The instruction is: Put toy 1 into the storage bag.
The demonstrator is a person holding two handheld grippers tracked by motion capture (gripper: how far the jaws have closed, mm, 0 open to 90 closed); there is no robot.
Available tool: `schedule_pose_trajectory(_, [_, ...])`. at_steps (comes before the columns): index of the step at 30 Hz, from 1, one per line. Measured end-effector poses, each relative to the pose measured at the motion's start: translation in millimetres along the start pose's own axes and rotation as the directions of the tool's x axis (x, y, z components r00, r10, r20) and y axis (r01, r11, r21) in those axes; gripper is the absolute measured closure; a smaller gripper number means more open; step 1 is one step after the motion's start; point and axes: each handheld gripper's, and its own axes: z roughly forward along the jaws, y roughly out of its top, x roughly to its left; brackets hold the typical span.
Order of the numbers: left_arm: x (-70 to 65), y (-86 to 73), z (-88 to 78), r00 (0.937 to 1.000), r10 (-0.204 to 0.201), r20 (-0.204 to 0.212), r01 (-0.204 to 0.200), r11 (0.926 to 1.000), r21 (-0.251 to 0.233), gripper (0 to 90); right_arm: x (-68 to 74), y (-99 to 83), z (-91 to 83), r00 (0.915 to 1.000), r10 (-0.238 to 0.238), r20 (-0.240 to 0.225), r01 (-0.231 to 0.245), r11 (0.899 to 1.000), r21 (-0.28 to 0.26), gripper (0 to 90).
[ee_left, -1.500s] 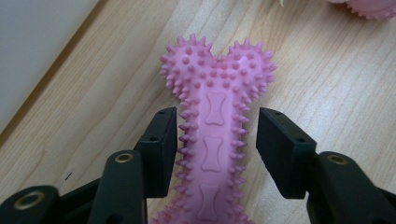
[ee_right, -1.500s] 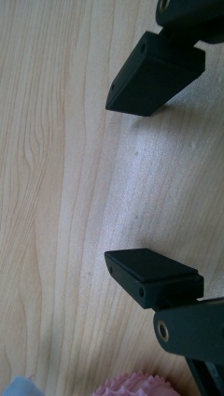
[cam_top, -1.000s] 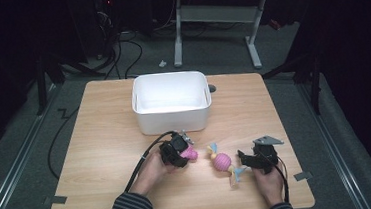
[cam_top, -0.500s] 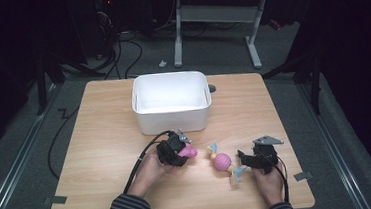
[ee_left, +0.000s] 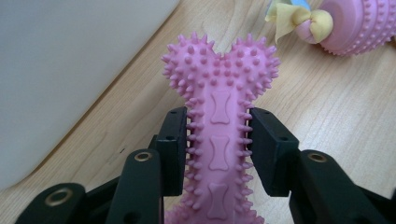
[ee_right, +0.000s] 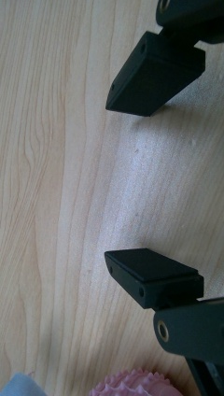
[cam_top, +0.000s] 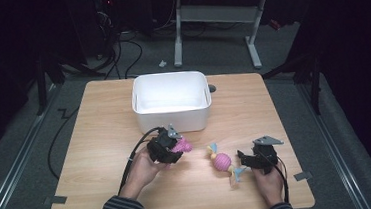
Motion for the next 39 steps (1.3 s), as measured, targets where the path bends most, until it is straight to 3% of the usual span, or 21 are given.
schedule_pose_trajectory(11, [4.3,-2.3,-21.9,0.999,-0.012,-0.043,0.012,0.9999,0.002,59.0,0.3,0.1,-0.1,1.0,-0.002,-0.001,0.002,1.0,0.002,23.3])
schedule_pose_trajectory(20, [7.8,2.4,-39.0,0.9989,-0.024,-0.041,0.023,0.9995,-0.023,59.0,0.2,0.1,-0.1,1.0,-0.005,-0.001,0.005,1.0,0.002,23.3])
schedule_pose_trajectory(28, [17.8,12.8,-61.2,0.9982,-0.041,-0.043,0.038,0.9959,-0.082,59.0,0.5,0.2,0.1,1.0,-0.004,-0.001,0.004,1.0,0.001,23.3])
schedule_pose_trajectory(39, [36.8,34.1,-89.5,0.9954,-0.06,-0.074,0.051,0.9919,-0.116,59.0,0.9,0.1,0.2,0.9999,-0.012,-0.007,0.012,1.0,-0.001,23.3])
